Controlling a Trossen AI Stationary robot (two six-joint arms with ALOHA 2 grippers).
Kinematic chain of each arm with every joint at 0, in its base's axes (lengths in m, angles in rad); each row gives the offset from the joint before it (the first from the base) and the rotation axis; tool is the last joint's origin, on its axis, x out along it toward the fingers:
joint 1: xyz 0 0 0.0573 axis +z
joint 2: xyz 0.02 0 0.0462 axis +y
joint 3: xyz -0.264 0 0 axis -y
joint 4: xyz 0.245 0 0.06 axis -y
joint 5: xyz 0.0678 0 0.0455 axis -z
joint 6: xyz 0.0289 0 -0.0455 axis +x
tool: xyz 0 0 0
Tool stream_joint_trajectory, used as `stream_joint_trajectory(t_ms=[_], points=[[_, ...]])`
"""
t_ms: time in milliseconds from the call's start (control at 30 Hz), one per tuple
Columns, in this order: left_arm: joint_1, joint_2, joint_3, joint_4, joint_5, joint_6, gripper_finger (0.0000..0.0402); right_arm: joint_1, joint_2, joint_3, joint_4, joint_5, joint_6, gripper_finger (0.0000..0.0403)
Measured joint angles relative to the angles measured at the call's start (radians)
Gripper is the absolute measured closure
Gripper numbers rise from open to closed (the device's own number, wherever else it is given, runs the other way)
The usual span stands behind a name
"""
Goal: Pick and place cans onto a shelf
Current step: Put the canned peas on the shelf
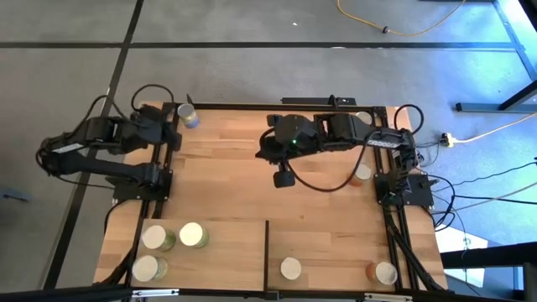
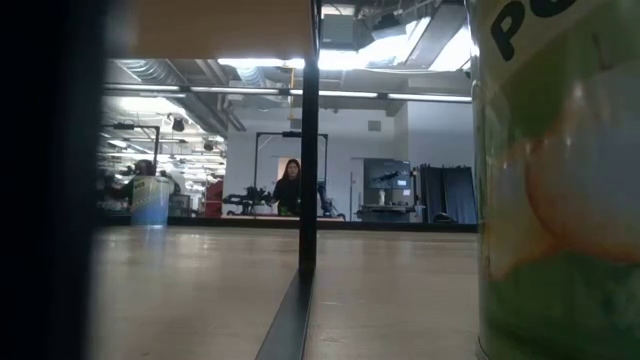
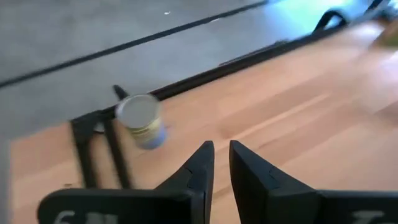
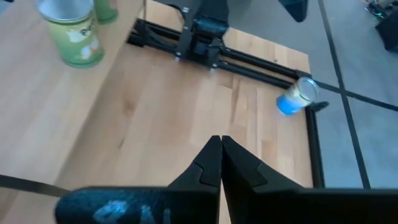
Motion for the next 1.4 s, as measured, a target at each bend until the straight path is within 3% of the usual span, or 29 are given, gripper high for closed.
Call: stream_joint_trajectory(t_ms=[200, 433, 700, 900, 967, 1200, 1400], points=[[0.104, 0.008, 0.071, 0.152, 0.036, 0.130, 0.0358, -0.041, 0.000, 0.000, -0.022, 0.000, 0.000, 0.0393], [0.283, 0.065, 0.187, 0.170, -0.086, 0.331, 0.0355, -0.068, -0.006, 0.000, -0.057, -0.001, -0.021, 0.0393], [0.530, 0.199, 0.195, 0.186, 0.087, 0.422, 0.0357, -0.069, -0.049, 0.000, -0.034, -0.002, -0.023, 0.0393], [0.710, 0.340, 0.194, 0.137, 0.506, 0.373, 0.0358, -0.069, -0.066, 0.000, -0.029, -0.011, 0.005, 0.0393], [0.754, 0.392, 0.194, 0.122, 0.594, 0.373, 0.0359, -0.069, -0.066, 0.000, -0.029, -0.012, 0.004, 0.0393], [0.840, 0.561, 0.194, -0.036, 0.564, 0.420, 0.0359, -0.069, -0.066, 0.000, -0.030, -0.021, 0.020, 0.0393], [0.867, 0.667, 0.185, -0.031, 0.559, 0.533, 0.0360, -0.069, -0.066, 0.000, -0.030, -0.021, 0.024, 0.0393]])
